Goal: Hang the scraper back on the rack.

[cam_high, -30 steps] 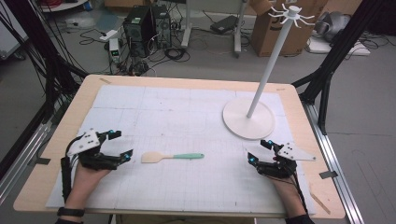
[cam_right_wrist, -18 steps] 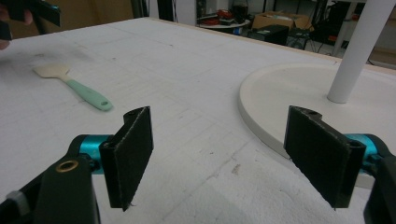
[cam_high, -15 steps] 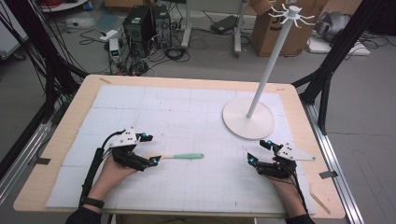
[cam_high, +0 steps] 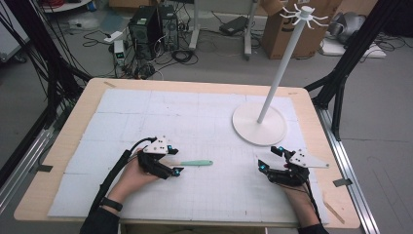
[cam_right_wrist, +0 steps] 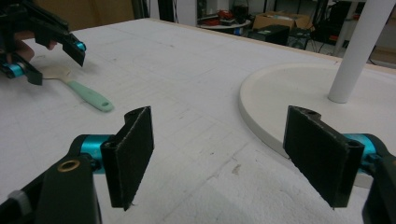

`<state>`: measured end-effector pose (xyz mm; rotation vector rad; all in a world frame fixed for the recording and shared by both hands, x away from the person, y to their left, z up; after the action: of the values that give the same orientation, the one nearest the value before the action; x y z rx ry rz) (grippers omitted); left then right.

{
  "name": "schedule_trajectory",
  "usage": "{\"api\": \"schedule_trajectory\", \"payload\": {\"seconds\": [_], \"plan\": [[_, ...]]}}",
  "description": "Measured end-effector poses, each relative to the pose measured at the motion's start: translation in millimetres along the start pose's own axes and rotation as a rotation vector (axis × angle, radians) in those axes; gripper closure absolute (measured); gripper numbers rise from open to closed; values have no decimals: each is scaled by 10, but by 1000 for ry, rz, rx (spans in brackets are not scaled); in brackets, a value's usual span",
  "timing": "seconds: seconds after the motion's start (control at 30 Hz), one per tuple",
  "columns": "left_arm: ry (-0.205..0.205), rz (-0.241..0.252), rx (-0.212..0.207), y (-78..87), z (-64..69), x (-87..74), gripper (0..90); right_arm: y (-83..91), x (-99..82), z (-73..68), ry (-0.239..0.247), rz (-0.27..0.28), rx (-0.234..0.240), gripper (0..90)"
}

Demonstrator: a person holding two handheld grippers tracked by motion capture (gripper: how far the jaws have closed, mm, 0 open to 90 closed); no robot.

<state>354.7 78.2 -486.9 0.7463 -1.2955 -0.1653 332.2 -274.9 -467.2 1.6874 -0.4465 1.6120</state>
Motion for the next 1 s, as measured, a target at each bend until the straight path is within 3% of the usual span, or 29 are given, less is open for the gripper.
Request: {"api": "schedule_trajectory", "payload": {"seconds": [0.13, 0.27, 0.37, 0.47, 0.63, 0.9, 1.0], "plan": [[6, -24, 4, 8, -32, -34, 494, -1, 1, -1, -2, 1, 1, 241], [-16, -47, 10, -18, -35, -64, 562, 0, -1, 7, -3, 1, -2, 243], [-3, -39, -11, -24, -42, -66, 600, 0, -1, 8, -4, 2, -2, 244], [-9, -39, -33, -29, -25, -68, 703, -1, -1, 9, -2, 0, -3, 250], [38, -43, -39, -34, -58, -68, 760, -1, -2, 9, -4, 0, -4, 253], [4, -45, -25, -30, -57, -59, 802, -2, -2, 5, -2, 0, 0, 255], [15, -36, -31, -33, -60, -58, 810, -1, -1, 9, 0, 1, -2, 255]]}}
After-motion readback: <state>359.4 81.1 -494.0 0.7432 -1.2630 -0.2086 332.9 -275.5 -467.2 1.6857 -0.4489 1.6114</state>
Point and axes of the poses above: each handheld gripper's, and its own axes: y roughly backward along the jaws, x roughly out of its top, z roughly to its right, the point moved 7 cm from there along -y, roughly forward along the jaws, and after that the axes turned 6 degrees about y, right-handed, at the moved point
